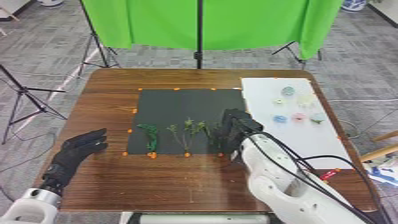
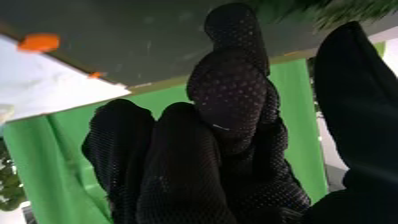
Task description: Arrange flowers
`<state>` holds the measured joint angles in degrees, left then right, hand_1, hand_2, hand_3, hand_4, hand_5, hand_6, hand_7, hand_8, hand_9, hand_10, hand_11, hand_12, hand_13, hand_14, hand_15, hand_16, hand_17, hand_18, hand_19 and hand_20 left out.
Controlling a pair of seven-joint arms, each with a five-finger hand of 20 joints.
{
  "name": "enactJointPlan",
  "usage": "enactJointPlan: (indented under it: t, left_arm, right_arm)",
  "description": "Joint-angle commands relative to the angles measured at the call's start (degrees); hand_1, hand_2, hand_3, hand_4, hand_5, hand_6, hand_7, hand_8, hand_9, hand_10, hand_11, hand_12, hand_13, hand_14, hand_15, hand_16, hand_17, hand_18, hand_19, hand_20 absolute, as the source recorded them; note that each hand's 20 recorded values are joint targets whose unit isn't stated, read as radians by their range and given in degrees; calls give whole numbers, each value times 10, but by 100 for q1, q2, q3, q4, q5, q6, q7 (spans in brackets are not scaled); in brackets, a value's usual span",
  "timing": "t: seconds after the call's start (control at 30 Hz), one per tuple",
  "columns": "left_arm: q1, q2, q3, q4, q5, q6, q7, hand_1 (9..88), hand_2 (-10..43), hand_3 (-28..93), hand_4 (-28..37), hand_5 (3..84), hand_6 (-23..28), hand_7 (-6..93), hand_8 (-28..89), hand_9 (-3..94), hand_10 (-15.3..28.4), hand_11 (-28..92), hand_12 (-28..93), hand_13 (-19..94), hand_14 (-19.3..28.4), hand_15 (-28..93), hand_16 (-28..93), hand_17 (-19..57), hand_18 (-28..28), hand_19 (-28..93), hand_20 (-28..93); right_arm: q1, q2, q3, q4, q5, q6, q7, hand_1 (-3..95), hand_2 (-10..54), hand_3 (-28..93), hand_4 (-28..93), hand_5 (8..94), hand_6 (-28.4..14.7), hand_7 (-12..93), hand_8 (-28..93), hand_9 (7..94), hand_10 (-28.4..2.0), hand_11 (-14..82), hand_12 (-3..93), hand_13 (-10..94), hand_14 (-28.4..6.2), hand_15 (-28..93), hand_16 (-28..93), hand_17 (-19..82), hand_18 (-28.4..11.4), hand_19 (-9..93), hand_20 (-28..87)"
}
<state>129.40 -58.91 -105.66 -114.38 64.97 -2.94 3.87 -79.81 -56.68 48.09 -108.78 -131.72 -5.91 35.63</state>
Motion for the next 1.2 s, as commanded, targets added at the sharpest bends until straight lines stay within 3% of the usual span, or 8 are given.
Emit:
enactJointPlan:
  t: [0.03,0.3,0.5,0.83,1.07,1.13,1.2]
  left_arm:
    - [25,-54,3,6,40,-40,-18,328,-46,653,-134,430,67,78,-55,388,131,160,116,347,181,192,17,91,143,121,192]
    - [63,-83,-11,-8,37,-35,-26,328,-46,652,-133,431,67,77,-56,387,130,160,116,347,181,192,17,91,143,120,192]
    - [45,-103,7,0,46,-54,-19,328,-46,652,-132,431,67,77,-56,388,130,161,117,347,181,193,17,91,143,120,192]
    - [85,-122,-30,-13,33,-61,-34,328,-45,651,-131,432,67,77,-56,387,130,160,117,347,182,192,17,91,143,120,192]
    - [67,-125,-15,0,33,-87,-36,328,-46,652,-132,432,68,76,-56,388,130,159,117,346,182,192,17,91,143,120,192]
    - [68,-117,-18,-1,39,-86,-50,328,-46,652,-132,432,68,76,-55,388,130,159,117,346,182,192,17,91,143,120,191]
    - [87,-118,-34,-3,24,-80,-43,329,-47,652,-133,432,68,76,-55,388,130,159,117,346,181,192,17,91,143,120,192]
  right_arm:
    - [349,484,595,-116,-178,530,192,329,-95,649,-56,830,-25,288,-95,901,-110,485,305,919,-19,719,431,680,-173,932,682]
    - [517,833,989,269,-89,21,620,334,-95,644,-64,747,-25,179,-76,843,-132,276,280,897,-23,707,439,657,-165,932,678]
    - [588,863,881,581,-11,-584,812,336,-95,641,-65,709,-7,153,-75,821,-135,255,276,886,-29,709,437,648,-170,932,677]
    - [317,859,880,808,-149,-738,1031,337,-95,640,-67,690,-3,131,-74,813,-139,249,273,885,-31,709,431,650,-167,932,667]
    - [-8,814,825,848,-264,-216,978,384,-95,625,-78,705,-10,140,-68,834,-145,245,260,907,-21,691,410,672,-148,932,642]
    - [-83,800,729,940,-423,255,918,419,-95,625,-85,712,-15,153,-63,839,-145,248,259,914,-15,686,407,680,-141,932,633]
    - [-137,780,697,980,-469,487,862,485,-95,582,-87,723,-27,160,58,853,-134,221,322,920,-12,682,405,685,-135,932,626]
